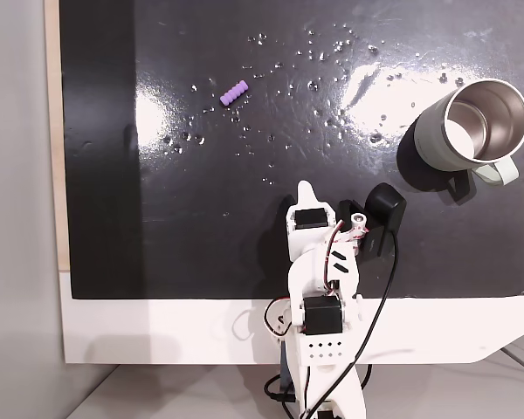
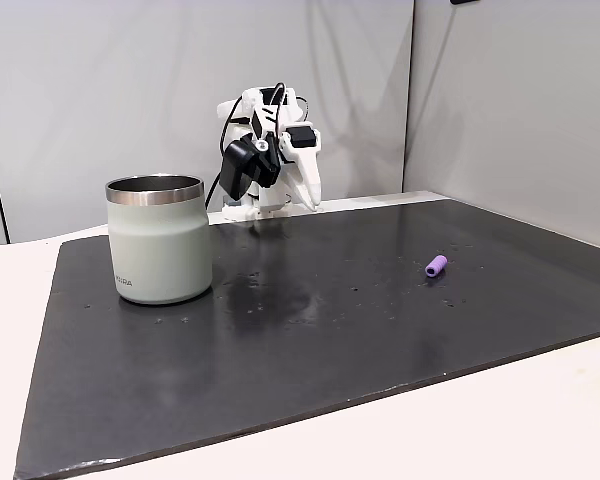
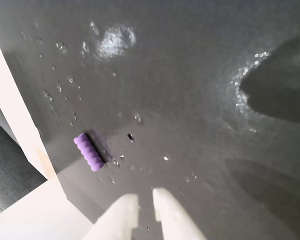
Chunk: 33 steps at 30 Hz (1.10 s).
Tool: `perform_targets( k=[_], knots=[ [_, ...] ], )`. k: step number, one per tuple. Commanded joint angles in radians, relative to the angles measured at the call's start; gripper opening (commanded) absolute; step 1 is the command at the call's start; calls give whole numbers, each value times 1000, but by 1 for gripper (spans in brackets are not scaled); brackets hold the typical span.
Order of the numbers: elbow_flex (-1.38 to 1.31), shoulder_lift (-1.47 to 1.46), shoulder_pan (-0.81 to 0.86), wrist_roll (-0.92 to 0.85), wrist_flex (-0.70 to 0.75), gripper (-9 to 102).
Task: Grasp a pengrip and put it in the cup.
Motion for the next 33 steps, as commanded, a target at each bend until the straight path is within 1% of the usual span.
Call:
perform_targets(
  k=[1,6,10,13,18,23,28,33],
  knots=[
    [-12,8,-8,-14,-23,0],
    [-14,8,-14,-46,-34,0],
    [-169,-40,-23,-123,15,0],
    [-394,-242,-64,-118,60,0],
    [-767,-572,-133,-49,114,0],
    [-1117,-923,-152,-5,176,0],
    [-1393,-1212,-175,43,230,0],
    [-1649,-1477,-181,87,313,0]
  ],
)
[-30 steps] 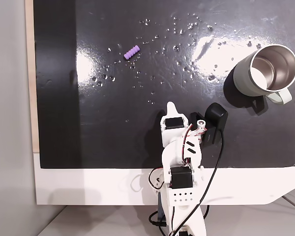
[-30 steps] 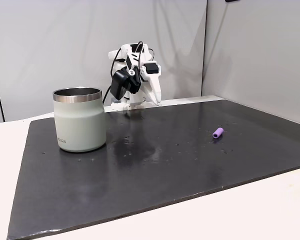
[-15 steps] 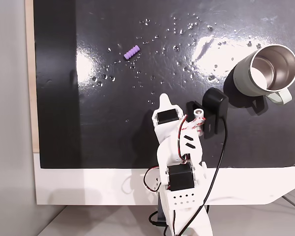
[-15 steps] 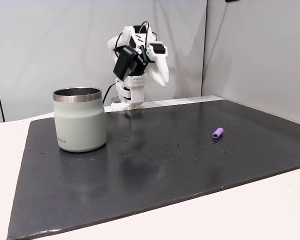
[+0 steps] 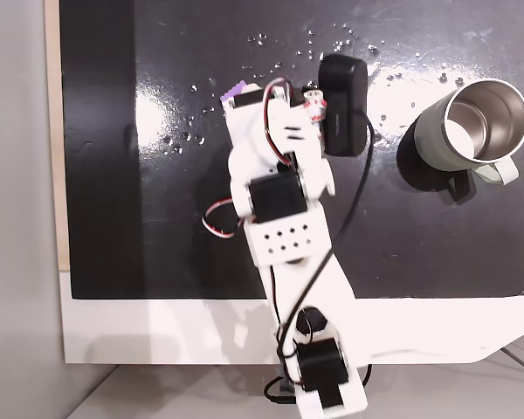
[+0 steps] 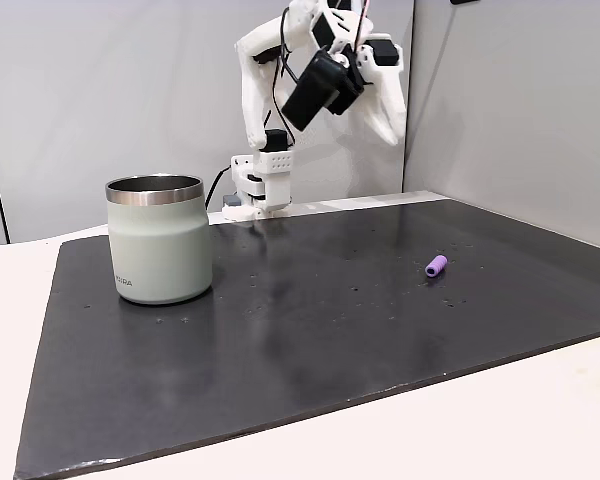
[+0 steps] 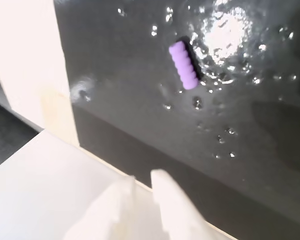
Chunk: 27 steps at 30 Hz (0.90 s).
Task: Grasp a pengrip and put it in the cup.
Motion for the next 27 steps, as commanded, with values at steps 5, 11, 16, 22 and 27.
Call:
perform_targets(
  k=[5,11,16,22,27],
  knots=[
    [-383,-321,-21,41,110,0],
    [-545,-499,-40,46,173,9],
    [-729,-670,-21,43,262,16],
    [-881,-847,-26,29,337,17],
    [-968,-948,-28,25,365,16]
  ],
)
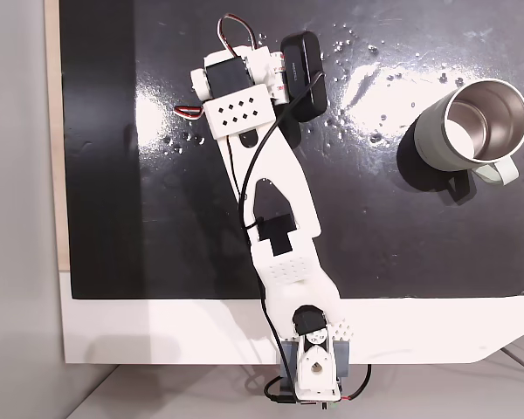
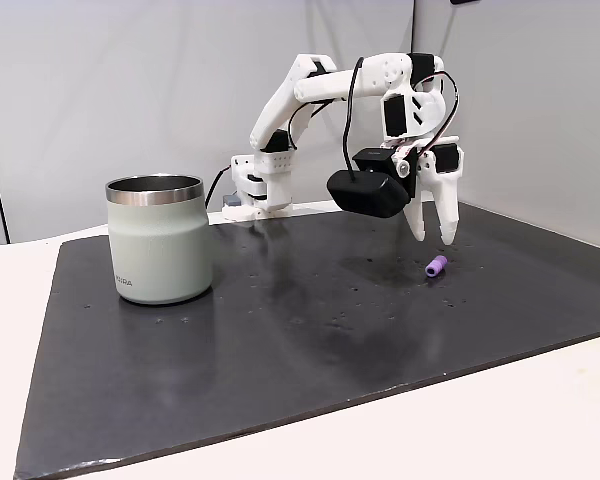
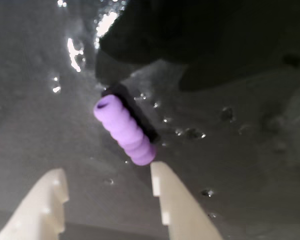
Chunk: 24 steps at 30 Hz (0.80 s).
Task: Grasp a pengrip and put it in the cup.
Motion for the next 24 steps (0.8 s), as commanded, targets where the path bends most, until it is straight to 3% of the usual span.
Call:
perform_targets(
  k=[1,17,24],
  knots=[
    [-118,-34,5,-11,25,16],
    [-321,-256,-28,-37,75,15],
    [-350,-296,-34,-43,87,1]
  ],
)
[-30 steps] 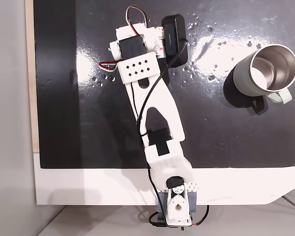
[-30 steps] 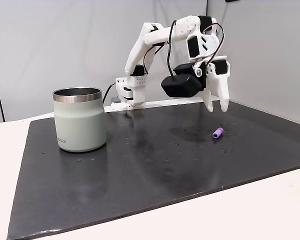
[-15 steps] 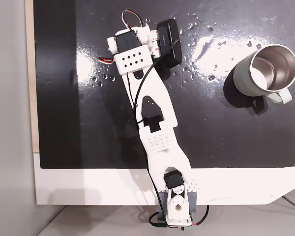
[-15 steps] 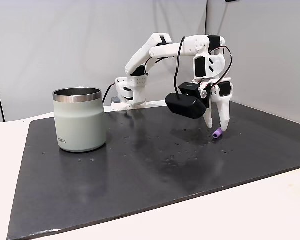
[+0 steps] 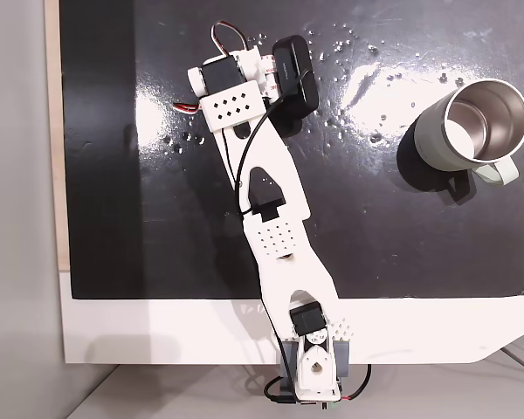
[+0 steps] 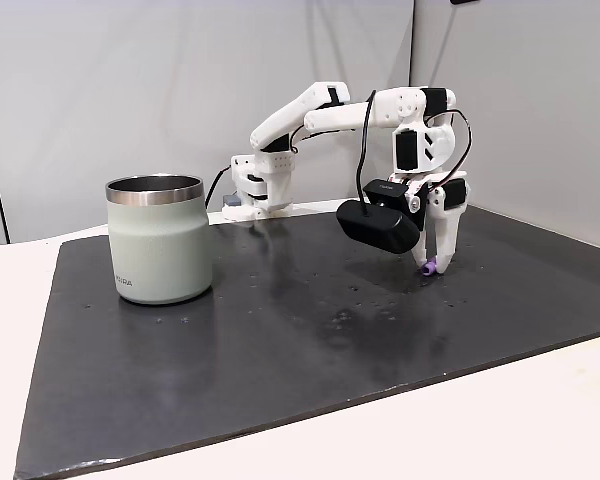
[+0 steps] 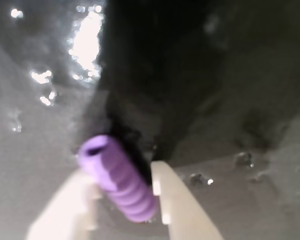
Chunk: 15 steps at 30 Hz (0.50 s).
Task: Grasp a pengrip and put it in the cup.
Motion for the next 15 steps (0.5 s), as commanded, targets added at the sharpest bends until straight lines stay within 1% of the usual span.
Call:
perform_targets(
  k=[1,8,15],
  knots=[
    [-38,6,-5,-6,3,0],
    [-28,71,5,2,18,0],
    [109,380,38,32,12,0]
  ],
)
